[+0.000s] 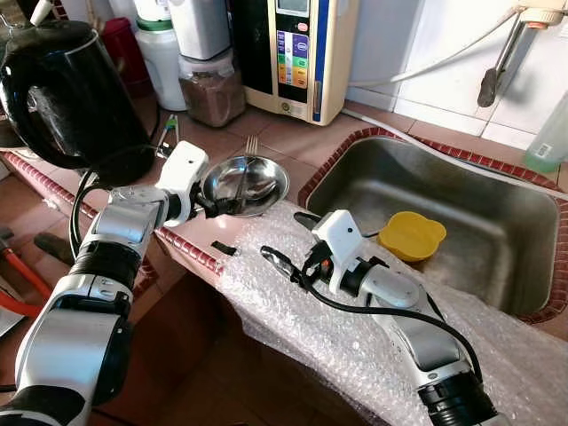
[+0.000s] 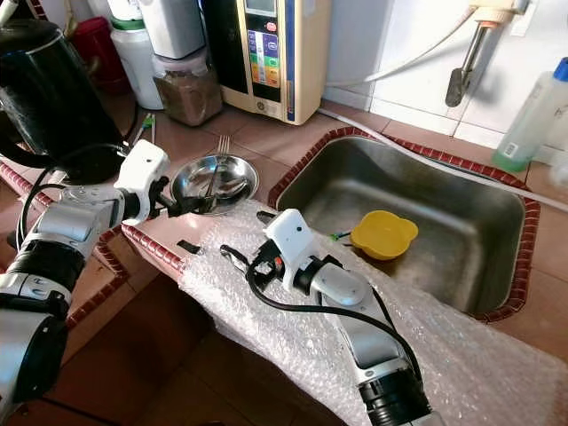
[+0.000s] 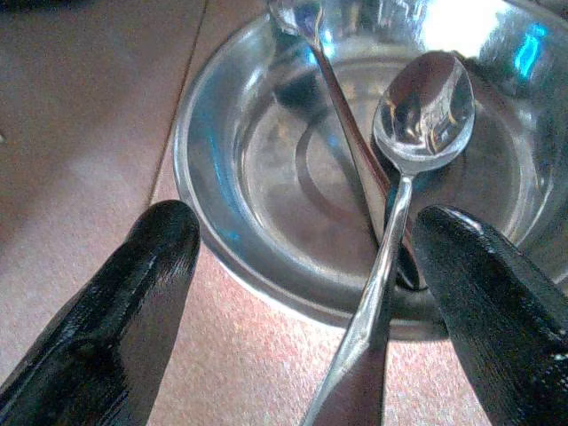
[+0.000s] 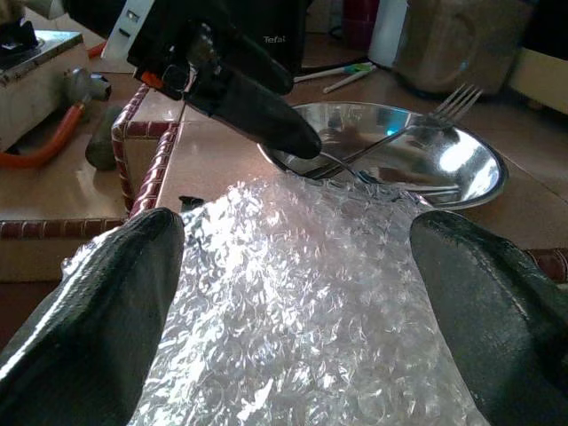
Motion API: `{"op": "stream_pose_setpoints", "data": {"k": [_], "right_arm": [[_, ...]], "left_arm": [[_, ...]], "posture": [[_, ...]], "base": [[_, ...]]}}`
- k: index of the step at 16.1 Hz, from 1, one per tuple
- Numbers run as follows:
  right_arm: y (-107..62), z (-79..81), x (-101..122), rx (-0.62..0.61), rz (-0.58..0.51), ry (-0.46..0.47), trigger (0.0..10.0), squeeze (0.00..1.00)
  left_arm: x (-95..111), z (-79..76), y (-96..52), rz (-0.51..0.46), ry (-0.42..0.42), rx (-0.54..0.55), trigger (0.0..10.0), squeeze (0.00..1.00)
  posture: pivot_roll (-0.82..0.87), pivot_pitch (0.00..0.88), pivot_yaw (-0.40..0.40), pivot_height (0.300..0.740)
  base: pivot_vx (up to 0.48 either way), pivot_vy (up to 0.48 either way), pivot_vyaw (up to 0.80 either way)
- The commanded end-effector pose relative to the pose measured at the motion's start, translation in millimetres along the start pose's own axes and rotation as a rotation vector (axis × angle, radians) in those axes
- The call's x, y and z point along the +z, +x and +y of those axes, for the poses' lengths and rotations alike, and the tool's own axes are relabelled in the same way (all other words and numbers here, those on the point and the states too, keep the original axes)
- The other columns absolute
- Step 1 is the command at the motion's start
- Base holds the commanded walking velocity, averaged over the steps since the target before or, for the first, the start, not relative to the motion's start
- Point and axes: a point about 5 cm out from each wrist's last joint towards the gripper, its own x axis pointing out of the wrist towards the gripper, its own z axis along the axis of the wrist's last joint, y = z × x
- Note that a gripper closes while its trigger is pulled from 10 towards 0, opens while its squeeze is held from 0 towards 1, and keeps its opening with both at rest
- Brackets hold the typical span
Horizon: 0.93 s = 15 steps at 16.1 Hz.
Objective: Kitchen organization
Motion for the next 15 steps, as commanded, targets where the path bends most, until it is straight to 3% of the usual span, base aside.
{"op": "stream_pose_setpoints", "data": {"k": [1, 6, 7, 8, 9, 10, 11, 12, 13, 15], "right_arm": [[3.4, -0.2, 3, 0.001, -0.006, -0.012, 10.0, 0.0], [0.6, 1.6, 1, -0.005, 0.001, -0.009, 10.0, 0.0], [-0.3, 1.7, 1, -0.008, 0.003, -0.007, 10.0, 0.0], [-0.7, 1.9, 0, -0.009, 0.004, -0.006, 10.0, 0.0], [-1.0, 2.0, 0, -0.01, 0.005, -0.005, 10.0, 0.0], [-0.8, 1.9, 1, -0.011, 0.004, -0.005, 10.0, 0.0], [-0.7, 2.0, 1, -0.011, 0.005, -0.006, 10.0, 0.0], [-0.7, 1.9, 1, -0.012, 0.004, -0.005, 10.0, 0.0], [-1.0, 1.7, 0, -0.012, 0.005, -0.006, 10.0, 0.0], [-0.7, 1.5, 0, -0.011, 0.007, -0.005, 10.0, 0.0]], "left_arm": [[12, -1.2, 2.1, -0.028, 0.02, 0.003, 10.0, 0.0], [17, -11.5, 9.8, 0.007, 0.05, -0.079, 10.0, 0.0], [14, -12.0, 10.3, 0.034, 0.065, -0.1, 5.8, 0.0], [12, -11.7, 10.3, 0.051, 0.075, -0.11, 5.8, 0.0], [10, -10.7, 10.0, 0.067, 0.09, -0.128, 8.2, 0.0], [7, -9.6, 9.4, 0.08, 0.101, -0.134, 8.1, 0.0], [5, -8.0, 8.8, 0.092, 0.108, -0.129, 3.9, 0.0], [3, -7.2, 8.4, 0.098, 0.102, -0.133, 1.3, 0.0], [1, -6.8, 8.0, 0.104, 0.095, -0.142, 0.0, 0.0], [0, -6.7, 7.9, 0.107, 0.092, -0.156, 0.0, 0.0]], "posture": [[-0.06, 0.034, 0.082, 0.74], [-0.08, 0.042, 0.089, 0.74], [-0.08, 0.045, 0.091, 0.74], [-0.08, 0.045, 0.092, 0.74], [-0.08, 0.047, 0.092, 0.74], [-0.08, 0.047, 0.092, 0.74], [-0.08, 0.048, 0.091, 0.74], [-0.08, 0.048, 0.091, 0.74], [-0.08, 0.045, 0.091, 0.74], [-0.08, 0.043, 0.092, 0.74]], "base": [[0.0, 0.0, 0.0], [0.0, 0.0, 0.0], [0.0, 0.0, 0.0], [0.0, 0.0, 0.0], [0.0, 0.0, 0.0], [0.0, 0.0, 0.0], [0.0, 0.0, 0.0], [0.0, 0.0, 0.0], [0.0, 0.0, 0.0], [0.0, 0.0, 0.0]]}}
